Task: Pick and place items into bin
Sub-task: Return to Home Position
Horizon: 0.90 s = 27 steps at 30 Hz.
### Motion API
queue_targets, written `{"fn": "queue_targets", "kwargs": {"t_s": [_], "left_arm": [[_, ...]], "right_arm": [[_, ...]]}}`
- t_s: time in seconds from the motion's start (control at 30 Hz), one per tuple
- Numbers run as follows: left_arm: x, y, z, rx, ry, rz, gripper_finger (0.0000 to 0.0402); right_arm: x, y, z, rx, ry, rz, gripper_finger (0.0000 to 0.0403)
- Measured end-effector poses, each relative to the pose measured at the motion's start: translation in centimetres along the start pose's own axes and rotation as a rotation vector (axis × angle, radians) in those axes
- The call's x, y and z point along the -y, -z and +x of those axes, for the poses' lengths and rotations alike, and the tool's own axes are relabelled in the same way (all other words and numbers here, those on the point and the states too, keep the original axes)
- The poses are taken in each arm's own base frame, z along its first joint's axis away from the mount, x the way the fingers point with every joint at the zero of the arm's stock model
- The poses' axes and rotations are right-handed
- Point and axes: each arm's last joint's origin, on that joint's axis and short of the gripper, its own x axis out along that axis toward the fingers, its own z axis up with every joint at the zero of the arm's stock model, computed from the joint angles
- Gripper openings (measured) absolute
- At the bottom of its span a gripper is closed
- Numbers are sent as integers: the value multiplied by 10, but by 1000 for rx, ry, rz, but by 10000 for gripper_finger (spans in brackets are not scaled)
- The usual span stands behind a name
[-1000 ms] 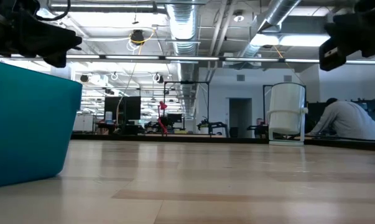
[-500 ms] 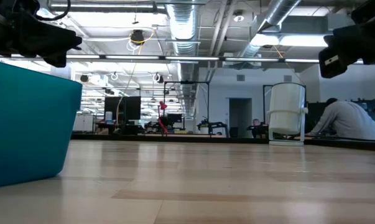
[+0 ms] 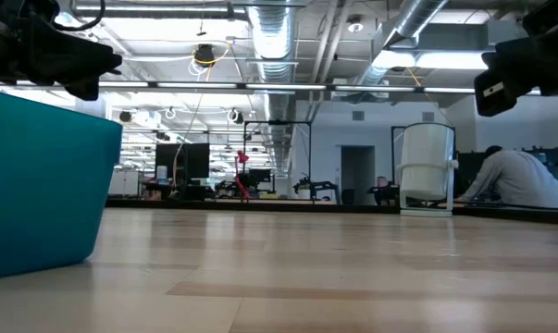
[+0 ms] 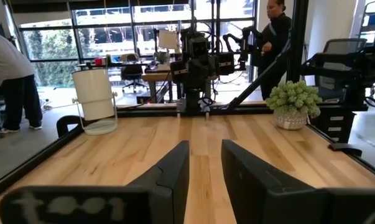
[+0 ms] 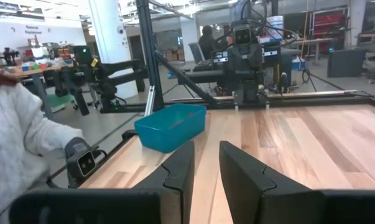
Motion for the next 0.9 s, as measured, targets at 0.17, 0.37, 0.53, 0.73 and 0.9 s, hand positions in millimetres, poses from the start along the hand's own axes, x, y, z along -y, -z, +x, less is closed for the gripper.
{"fn": "queue_targets", "kwargs": {"t_s": [0.17,0.37,0.53,0.73,0.9], "left_arm": [[0,0,0,0,0,3,85],[0,0,0,0,0,6,85],[0,0,0,0,0,-1,85],[0,0,0,0,0,2,85],[0,0,0,0,0,9,85]], "right_arm": [[0,0,0,0,0,0,70],[0,0,0,0,0,0,70],[0,0,0,0,0,0,70],[0,0,0,0,0,0,70],[0,0,0,-1,0,0,70]]}}
